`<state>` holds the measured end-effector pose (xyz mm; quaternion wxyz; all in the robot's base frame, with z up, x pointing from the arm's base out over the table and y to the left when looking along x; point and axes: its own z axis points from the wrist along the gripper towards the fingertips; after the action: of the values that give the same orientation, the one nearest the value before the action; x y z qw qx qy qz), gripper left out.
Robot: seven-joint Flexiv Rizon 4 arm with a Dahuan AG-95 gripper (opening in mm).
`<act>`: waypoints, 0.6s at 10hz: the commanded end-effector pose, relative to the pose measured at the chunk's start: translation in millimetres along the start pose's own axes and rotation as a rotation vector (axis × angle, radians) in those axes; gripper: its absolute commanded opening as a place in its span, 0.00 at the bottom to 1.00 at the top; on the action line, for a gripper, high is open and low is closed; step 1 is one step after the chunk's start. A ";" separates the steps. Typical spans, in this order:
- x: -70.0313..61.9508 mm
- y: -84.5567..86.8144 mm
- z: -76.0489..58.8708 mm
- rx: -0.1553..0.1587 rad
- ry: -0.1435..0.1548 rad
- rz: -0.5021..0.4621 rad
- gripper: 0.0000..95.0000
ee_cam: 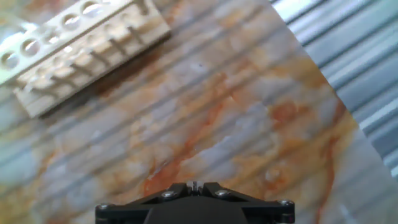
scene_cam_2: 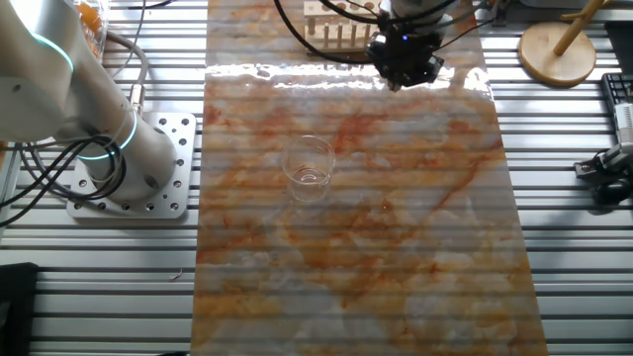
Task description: Pour out the test tube
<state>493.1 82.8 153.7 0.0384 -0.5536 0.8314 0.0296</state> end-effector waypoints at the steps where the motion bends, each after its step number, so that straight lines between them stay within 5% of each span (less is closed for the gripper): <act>1: -0.8 -0.3 0.5 -0.011 -0.025 -0.107 0.00; 2: -0.8 -0.3 0.6 -0.019 -0.049 -0.130 0.00; 4: -0.8 -0.9 1.7 -0.017 -0.053 -0.178 0.00; 6: -1.4 -3.0 6.7 -0.036 -0.131 -0.252 0.00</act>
<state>494.9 82.3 148.6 0.0690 -0.6404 0.7629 0.0566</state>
